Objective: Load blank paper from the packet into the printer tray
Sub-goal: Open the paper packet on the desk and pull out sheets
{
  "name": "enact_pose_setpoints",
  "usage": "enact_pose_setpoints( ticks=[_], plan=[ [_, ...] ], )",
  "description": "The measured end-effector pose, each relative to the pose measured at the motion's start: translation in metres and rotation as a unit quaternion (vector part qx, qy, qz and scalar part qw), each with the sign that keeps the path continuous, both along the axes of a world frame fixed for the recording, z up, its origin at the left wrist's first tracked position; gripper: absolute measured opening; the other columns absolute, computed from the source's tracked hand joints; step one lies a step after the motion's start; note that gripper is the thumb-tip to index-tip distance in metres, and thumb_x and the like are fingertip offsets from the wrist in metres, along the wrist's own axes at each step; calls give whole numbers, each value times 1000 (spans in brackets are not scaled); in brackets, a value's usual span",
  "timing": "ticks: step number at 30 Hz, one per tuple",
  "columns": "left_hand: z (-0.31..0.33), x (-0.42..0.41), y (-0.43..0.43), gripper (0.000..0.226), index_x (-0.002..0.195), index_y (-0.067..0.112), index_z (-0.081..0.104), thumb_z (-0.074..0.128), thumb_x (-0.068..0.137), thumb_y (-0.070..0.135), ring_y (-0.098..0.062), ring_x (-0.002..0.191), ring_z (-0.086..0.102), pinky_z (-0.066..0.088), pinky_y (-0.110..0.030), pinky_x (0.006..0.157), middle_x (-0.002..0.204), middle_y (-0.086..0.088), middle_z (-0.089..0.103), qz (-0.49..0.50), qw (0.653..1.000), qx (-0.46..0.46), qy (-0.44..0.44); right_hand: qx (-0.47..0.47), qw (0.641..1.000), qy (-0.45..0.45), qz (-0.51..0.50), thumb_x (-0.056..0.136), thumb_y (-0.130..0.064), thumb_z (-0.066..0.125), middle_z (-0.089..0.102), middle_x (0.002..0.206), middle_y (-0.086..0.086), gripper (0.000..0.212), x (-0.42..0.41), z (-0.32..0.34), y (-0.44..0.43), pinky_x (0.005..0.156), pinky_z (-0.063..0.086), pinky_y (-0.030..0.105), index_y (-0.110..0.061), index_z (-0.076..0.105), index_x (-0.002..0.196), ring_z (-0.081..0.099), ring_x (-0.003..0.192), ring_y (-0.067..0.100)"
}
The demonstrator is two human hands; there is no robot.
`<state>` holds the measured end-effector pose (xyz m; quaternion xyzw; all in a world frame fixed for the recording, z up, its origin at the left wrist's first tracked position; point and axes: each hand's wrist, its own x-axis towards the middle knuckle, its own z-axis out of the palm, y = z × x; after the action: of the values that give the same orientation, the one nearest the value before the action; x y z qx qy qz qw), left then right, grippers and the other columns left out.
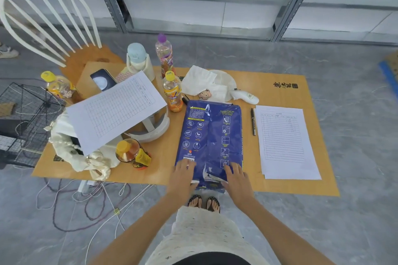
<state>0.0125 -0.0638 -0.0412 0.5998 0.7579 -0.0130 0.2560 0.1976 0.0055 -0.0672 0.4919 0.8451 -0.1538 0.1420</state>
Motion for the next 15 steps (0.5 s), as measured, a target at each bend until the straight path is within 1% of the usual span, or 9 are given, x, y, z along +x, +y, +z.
enact_pose_setpoints(
  ticks=[2, 3, 5, 7, 10, 12, 13, 14, 15],
  plan=[
    [-9, 1, 2, 71, 139, 20, 27, 65, 83, 39, -25, 136, 30, 32, -37, 109, 147, -6, 32, 10, 998, -47, 32, 6, 1000, 8, -7, 96, -29, 47, 45, 137, 6, 36, 4, 3, 3, 97, 43, 33, -16, 43, 130, 44, 125, 23],
    [-13, 3, 3, 71, 139, 20, 27, 65, 83, 41, -25, 136, 29, 32, -37, 110, 147, -6, 31, 16, 998, -47, 43, 6, 1000, 19, -16, 97, -26, 46, 48, 134, 5, 32, 5, 4, 4, 92, 45, 32, -16, 45, 127, 47, 121, 22],
    [-18, 4, 5, 63, 135, 21, 33, 65, 84, 40, -24, 134, 32, 33, -34, 107, 144, -4, 35, 46, 998, -20, 39, 6, 996, 62, -61, 97, -24, 47, 53, 126, 5, 26, 7, 7, 7, 82, 48, 29, -13, 50, 120, 51, 112, 21],
    [-20, 2, 8, 51, 126, 23, 41, 64, 84, 39, -22, 129, 36, 36, -33, 102, 138, -1, 40, 64, 998, 5, 27, 6, 985, 111, -130, 97, -21, 48, 56, 116, 6, 21, 10, 11, 9, 74, 47, 28, -11, 54, 114, 53, 104, 21],
    [-23, -6, 9, 31, 112, 22, 53, 60, 86, 38, -21, 121, 41, 41, -33, 92, 125, 3, 49, 65, 997, 31, 8, -3, 950, 176, -257, 96, -20, 48, 60, 100, 8, 15, 18, 13, 14, 64, 46, 30, -9, 55, 105, 58, 87, 23],
    [-25, -12, 8, 18, 103, 17, 61, 57, 90, 30, -19, 109, 48, 44, -33, 83, 111, 1, 58, 91, 992, 72, -57, -28, 911, 213, -353, 96, -19, 48, 62, 89, 10, 11, 25, 13, 20, 61, 47, 36, -9, 52, 92, 58, 75, 26],
    [-24, -15, 8, 15, 98, 13, 63, 56, 91, 25, -19, 99, 51, 44, -32, 76, 102, -2, 62, 135, 980, 94, -114, -45, 893, 219, -390, 95, -19, 48, 63, 87, 10, 13, 28, 12, 23, 61, 46, 37, -8, 52, 91, 57, 74, 27],
    [-24, -18, 7, 13, 93, 10, 63, 55, 92, 20, -20, 88, 53, 41, -32, 67, 93, -6, 63, 198, 958, 115, -173, -64, 881, 217, -415, 95, -20, 49, 64, 87, 10, 16, 31, 11, 28, 63, 46, 36, -6, 54, 93, 58, 75, 28],
    [-24, -22, 7, 13, 88, 7, 60, 53, 93, 17, -22, 78, 53, 37, -32, 60, 83, -8, 62, 270, 928, 134, -218, -85, 875, 212, -426, 94, -21, 50, 64, 88, 9, 18, 33, 11, 32, 66, 46, 35, -5, 56, 96, 58, 77, 29]
  ],
)
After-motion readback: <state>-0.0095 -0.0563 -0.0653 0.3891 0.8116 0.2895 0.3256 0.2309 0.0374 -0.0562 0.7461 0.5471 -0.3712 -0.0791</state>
